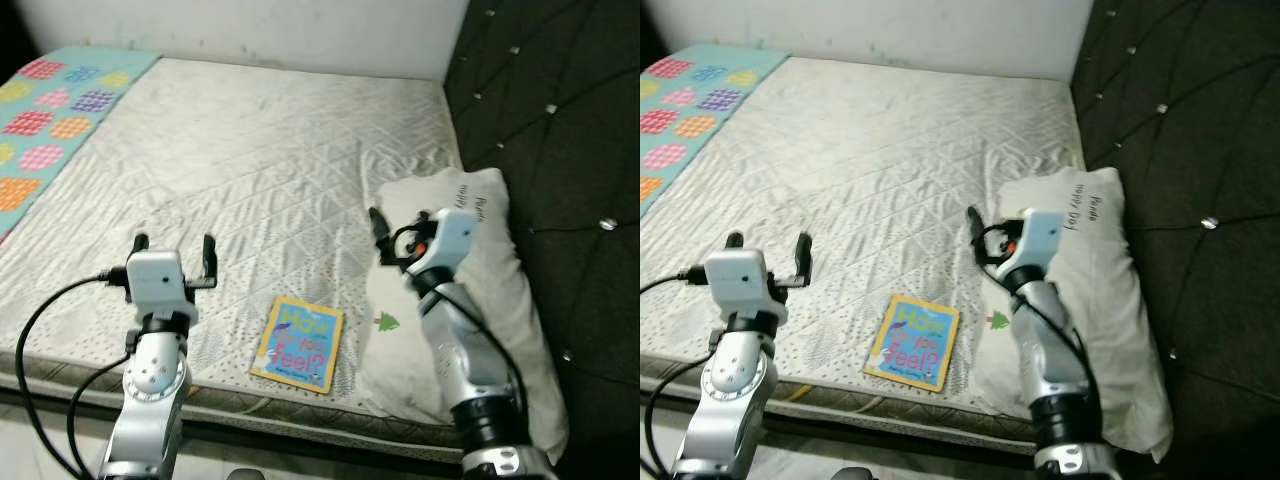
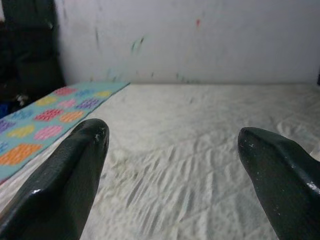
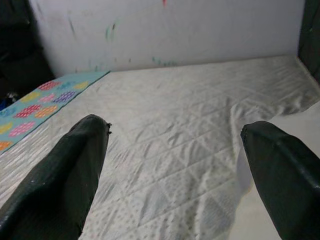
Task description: Clean up the room
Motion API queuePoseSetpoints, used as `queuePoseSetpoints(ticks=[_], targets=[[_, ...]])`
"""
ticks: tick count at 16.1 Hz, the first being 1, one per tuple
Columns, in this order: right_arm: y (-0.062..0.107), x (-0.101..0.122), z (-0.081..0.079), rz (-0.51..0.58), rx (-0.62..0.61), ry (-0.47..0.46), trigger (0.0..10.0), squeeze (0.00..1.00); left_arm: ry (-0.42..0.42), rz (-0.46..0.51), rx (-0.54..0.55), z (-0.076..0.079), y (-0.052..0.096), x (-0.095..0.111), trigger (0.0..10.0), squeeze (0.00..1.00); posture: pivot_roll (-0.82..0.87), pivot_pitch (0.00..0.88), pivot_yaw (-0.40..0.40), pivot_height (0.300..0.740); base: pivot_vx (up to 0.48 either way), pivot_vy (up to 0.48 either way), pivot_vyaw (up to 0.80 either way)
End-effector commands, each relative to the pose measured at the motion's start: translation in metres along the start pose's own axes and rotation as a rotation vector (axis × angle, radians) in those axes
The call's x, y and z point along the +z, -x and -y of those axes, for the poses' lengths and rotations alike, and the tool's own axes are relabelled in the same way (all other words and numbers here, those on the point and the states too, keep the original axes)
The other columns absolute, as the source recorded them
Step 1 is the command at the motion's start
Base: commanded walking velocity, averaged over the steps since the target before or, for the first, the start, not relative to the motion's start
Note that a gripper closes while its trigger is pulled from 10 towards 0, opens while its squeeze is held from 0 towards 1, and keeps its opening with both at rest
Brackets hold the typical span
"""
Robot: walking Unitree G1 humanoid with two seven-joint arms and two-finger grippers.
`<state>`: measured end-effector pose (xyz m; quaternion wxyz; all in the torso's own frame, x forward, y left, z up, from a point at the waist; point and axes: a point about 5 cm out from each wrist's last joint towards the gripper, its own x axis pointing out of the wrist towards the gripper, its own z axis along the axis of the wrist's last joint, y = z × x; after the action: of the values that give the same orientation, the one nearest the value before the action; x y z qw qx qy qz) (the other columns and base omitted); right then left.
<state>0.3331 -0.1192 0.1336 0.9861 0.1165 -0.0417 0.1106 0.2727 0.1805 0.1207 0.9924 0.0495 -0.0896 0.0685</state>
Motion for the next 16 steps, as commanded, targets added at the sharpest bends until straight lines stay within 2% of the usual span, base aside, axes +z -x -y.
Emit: queuePoseSetpoints(ticks=[1, 4, 9, 11, 13, 14, 15, 16], targets=[[0.006, -0.001, 0.007, -0.007, -0.024, 0.017, 10.0, 0.0, 0.024, -0.023, -0.038, 0.003, 0.004, -0.004, 10.0, 0.0, 0.1, 0.08, -0.015, 0.74, 0.0, 0.0, 0.0], [0.013, -0.006, 0.01, -0.032, -0.039, 0.03, 10.0, 0.0, 0.053, -0.031, -0.055, 0.005, 0.005, -0.005, 10.0, 0.0, 0.09, 0.099, -0.023, 0.74, 0.0, 0.0, 0.0], [0.012, -0.003, 0.012, -0.028, -0.062, 0.036, 10.0, 0.0, 0.101, -0.024, -0.08, 0.009, 0.0, -0.002, 10.0, 0.0, 0.09, 0.108, -0.033, 0.74, 0.0, 0.0, 0.0], [0.013, -0.004, 0.018, -0.05, -0.108, 0.047, 10.0, 0.0, 0.113, -0.026, -0.084, 0.01, 0.001, -0.001, 10.0, 0.0, 0.09, 0.117, -0.034, 0.74, 0.0, 0.0, 0.0], [0.012, -0.006, 0.018, -0.063, -0.13, 0.094, 10.0, 0.0, 0.126, -0.027, -0.095, 0.011, 0.002, -0.001, 10.0, 0.0, 0.09, 0.122, -0.033, 0.74, 0.0, 0.0, 0.0], [0.013, -0.009, 0.017, -0.079, -0.166, 0.167, 10.0, 0.0, 0.132, -0.029, -0.095, 0.011, 0.002, 0.0, 10.0, 0.0, 0.09, 0.126, -0.032, 0.74, 0.0, 0.0, 0.0], [0.013, -0.011, 0.016, -0.083, -0.171, 0.193, 10.0, 0.0, 0.134, -0.03, -0.093, 0.011, 0.002, 0.0, 10.0, 0.0, 0.09, 0.126, -0.032, 0.74, 0.0, 0.0, 0.0], [0.013, -0.011, 0.013, -0.058, -0.133, 0.222, 10.0, 0.0, 0.137, -0.029, -0.093, 0.012, 0.002, 0.001, 10.0, 0.0, 0.09, 0.129, -0.032, 0.74, 0.0, 0.274, 0.0]])
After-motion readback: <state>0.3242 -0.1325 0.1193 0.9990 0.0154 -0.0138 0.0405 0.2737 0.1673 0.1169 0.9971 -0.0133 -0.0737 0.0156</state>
